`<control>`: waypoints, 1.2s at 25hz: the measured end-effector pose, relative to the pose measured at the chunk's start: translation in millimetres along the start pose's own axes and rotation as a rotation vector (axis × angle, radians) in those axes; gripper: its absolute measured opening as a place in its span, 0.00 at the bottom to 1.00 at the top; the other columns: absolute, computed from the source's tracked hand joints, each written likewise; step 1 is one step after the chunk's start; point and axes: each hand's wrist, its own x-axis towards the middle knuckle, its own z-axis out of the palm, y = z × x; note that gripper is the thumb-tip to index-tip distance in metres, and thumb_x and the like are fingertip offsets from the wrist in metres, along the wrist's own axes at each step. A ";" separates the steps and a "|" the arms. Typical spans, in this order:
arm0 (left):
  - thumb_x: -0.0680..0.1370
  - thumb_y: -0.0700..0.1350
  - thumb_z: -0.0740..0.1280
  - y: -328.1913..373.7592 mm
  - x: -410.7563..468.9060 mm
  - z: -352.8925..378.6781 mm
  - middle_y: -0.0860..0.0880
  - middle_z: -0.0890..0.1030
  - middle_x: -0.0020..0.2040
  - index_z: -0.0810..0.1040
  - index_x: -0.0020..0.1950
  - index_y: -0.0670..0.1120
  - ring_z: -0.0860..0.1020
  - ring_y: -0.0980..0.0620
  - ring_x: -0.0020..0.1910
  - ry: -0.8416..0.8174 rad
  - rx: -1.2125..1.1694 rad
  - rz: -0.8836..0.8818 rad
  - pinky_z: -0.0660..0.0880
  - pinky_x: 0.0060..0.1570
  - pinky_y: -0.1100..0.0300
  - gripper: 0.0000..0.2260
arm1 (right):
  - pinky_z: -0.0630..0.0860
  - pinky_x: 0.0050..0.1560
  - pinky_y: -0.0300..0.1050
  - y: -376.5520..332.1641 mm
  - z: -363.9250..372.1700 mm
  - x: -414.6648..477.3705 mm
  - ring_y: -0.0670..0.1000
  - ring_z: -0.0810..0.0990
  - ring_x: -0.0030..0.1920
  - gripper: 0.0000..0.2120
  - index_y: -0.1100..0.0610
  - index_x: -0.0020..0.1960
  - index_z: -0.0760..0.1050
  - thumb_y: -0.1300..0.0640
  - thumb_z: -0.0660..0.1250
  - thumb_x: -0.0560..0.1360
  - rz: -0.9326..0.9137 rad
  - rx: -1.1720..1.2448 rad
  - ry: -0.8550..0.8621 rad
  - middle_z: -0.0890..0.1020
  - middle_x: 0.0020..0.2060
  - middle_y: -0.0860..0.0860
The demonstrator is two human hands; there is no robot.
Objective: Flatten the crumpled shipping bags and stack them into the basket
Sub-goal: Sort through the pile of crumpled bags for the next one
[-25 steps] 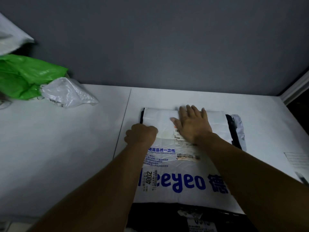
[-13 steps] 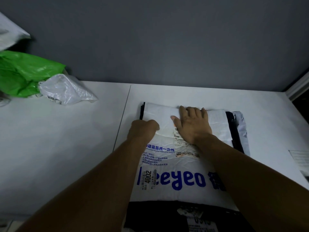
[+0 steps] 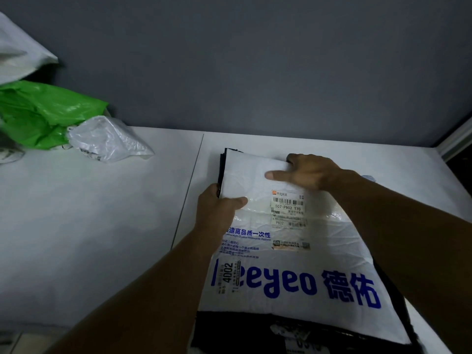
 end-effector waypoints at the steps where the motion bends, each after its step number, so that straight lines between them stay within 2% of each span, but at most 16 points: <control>1: 0.68 0.37 0.77 -0.7 -1.0 -0.9 0.49 0.85 0.46 0.81 0.53 0.45 0.84 0.48 0.45 -0.001 -0.008 0.010 0.82 0.46 0.51 0.15 | 0.72 0.62 0.54 -0.7 -2.8 0.1 0.54 0.79 0.57 0.43 0.49 0.66 0.72 0.18 0.57 0.65 -0.007 0.008 -0.022 0.80 0.61 0.49; 5: 0.68 0.37 0.76 -2.8 -5.3 -1.7 0.50 0.85 0.47 0.81 0.55 0.46 0.84 0.49 0.46 -0.010 -0.031 0.043 0.81 0.45 0.54 0.17 | 0.75 0.61 0.55 2.3 -10.1 -1.5 0.50 0.82 0.50 0.42 0.49 0.53 0.80 0.16 0.61 0.56 -0.044 0.089 -0.066 0.85 0.49 0.47; 13: 0.67 0.35 0.76 2.9 -21.4 -15.9 0.48 0.86 0.48 0.82 0.54 0.46 0.85 0.44 0.47 -0.049 -0.143 0.027 0.81 0.50 0.41 0.17 | 0.77 0.61 0.56 -1.8 -22.1 -25.0 0.49 0.85 0.47 0.42 0.50 0.49 0.84 0.18 0.67 0.53 -0.067 0.170 -0.138 0.87 0.43 0.46; 18: 0.67 0.36 0.77 32.8 -47.0 -34.4 0.47 0.86 0.47 0.82 0.56 0.45 0.85 0.44 0.44 -0.100 -0.158 0.021 0.82 0.47 0.41 0.19 | 0.79 0.60 0.52 -21.7 -49.6 -66.7 0.46 0.86 0.45 0.35 0.52 0.47 0.84 0.23 0.72 0.57 -0.121 0.208 -0.027 0.87 0.40 0.45; 23: 0.66 0.37 0.78 73.8 -85.9 -63.3 0.47 0.87 0.45 0.83 0.52 0.44 0.86 0.44 0.43 -0.118 -0.145 0.064 0.83 0.47 0.44 0.16 | 0.76 0.64 0.52 -57.1 -79.6 -122.3 0.43 0.82 0.52 0.32 0.45 0.53 0.82 0.24 0.72 0.60 -0.227 0.210 0.147 0.86 0.49 0.41; 26: 0.65 0.39 0.80 98.6 -111.9 -87.7 0.47 0.87 0.44 0.84 0.51 0.43 0.86 0.43 0.42 -0.119 -0.110 0.080 0.82 0.48 0.45 0.16 | 0.79 0.57 0.49 -82.5 -99.2 -157.3 0.43 0.83 0.46 0.28 0.45 0.50 0.81 0.25 0.72 0.61 -0.265 0.166 0.228 0.85 0.44 0.41; 28: 0.59 0.44 0.81 116.2 -131.1 -107.9 0.44 0.87 0.45 0.84 0.52 0.41 0.85 0.40 0.45 -0.175 -0.086 0.038 0.81 0.52 0.43 0.23 | 0.79 0.50 0.46 -101.4 -112.1 -181.1 0.43 0.83 0.42 0.25 0.45 0.46 0.80 0.27 0.72 0.61 -0.287 0.144 0.289 0.85 0.39 0.41; 30: 0.56 0.45 0.82 129.2 -148.6 -127.7 0.40 0.86 0.48 0.83 0.55 0.38 0.85 0.38 0.47 -0.253 -0.030 -0.040 0.79 0.55 0.40 0.29 | 0.82 0.49 0.48 -119.6 -124.1 -198.8 0.44 0.84 0.40 0.26 0.46 0.46 0.80 0.27 0.73 0.61 -0.311 0.148 0.337 0.85 0.38 0.43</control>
